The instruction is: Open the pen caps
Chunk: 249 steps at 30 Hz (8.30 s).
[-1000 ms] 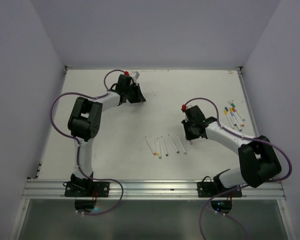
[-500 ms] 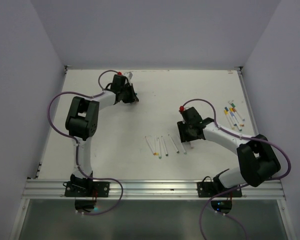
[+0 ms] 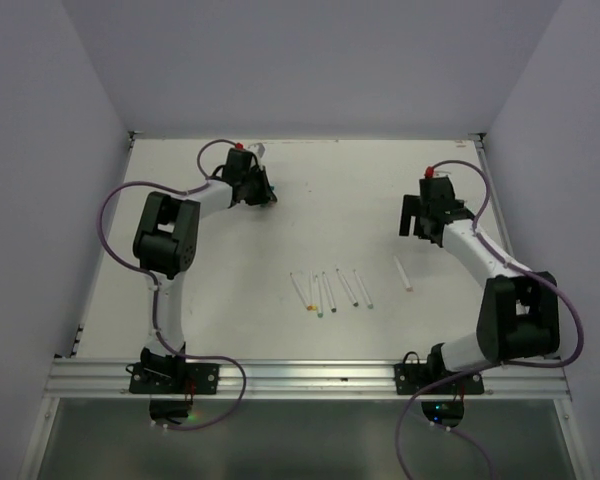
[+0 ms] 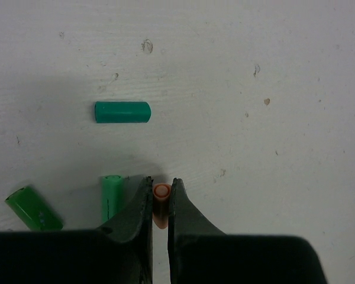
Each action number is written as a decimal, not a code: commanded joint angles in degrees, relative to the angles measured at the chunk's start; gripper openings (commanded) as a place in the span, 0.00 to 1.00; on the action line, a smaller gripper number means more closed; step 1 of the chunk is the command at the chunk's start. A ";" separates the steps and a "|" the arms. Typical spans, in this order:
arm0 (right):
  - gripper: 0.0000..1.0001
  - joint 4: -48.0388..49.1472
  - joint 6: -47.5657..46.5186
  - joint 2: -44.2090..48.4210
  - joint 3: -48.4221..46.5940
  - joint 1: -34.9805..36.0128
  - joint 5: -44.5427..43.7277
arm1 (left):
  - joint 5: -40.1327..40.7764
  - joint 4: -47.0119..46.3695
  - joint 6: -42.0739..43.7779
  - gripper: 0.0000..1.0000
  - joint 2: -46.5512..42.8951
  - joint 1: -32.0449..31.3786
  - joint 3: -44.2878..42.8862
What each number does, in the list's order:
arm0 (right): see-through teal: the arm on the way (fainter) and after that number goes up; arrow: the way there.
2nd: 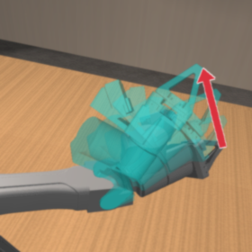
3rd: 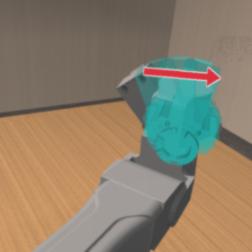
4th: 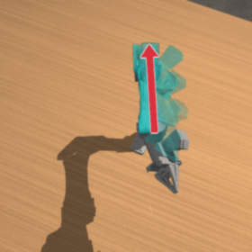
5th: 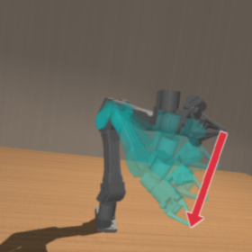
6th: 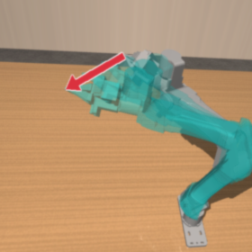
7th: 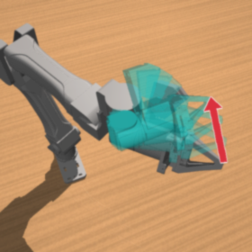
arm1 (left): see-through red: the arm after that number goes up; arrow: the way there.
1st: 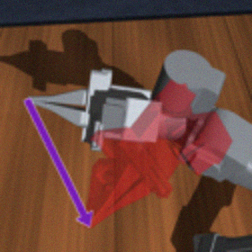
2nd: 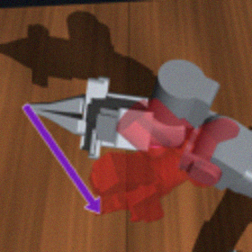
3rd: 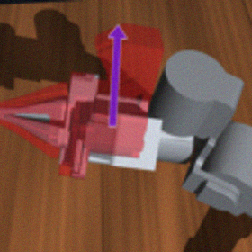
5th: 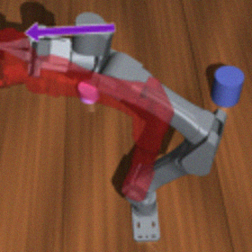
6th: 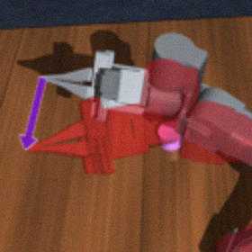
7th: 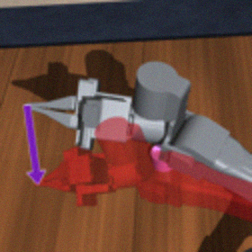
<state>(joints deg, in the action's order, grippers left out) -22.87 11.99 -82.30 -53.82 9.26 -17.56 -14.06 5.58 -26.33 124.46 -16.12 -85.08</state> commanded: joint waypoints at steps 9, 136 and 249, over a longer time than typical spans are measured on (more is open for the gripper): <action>0.89 6.44 -7.68 -16.30 -6.03 -12.42 -2.04 | 0.44 0.48 1.54 0.33 1.22 1.27 -1.58; 0.74 7.40 -11.64 -15.61 -6.21 -20.77 7.10 | -17.75 -20.17 -5.67 0.61 -7.75 -1.11 7.03; 0.80 17.86 8.49 -25.18 -17.90 -34.04 -2.83 | -19.69 -24.39 -6.28 0.62 -5.11 -1.02 8.44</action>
<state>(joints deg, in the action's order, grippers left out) -5.56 18.87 -106.32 -69.28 -24.73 -17.32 -32.75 -16.08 -32.36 119.15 -17.02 -76.97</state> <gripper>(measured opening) 0.804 0.620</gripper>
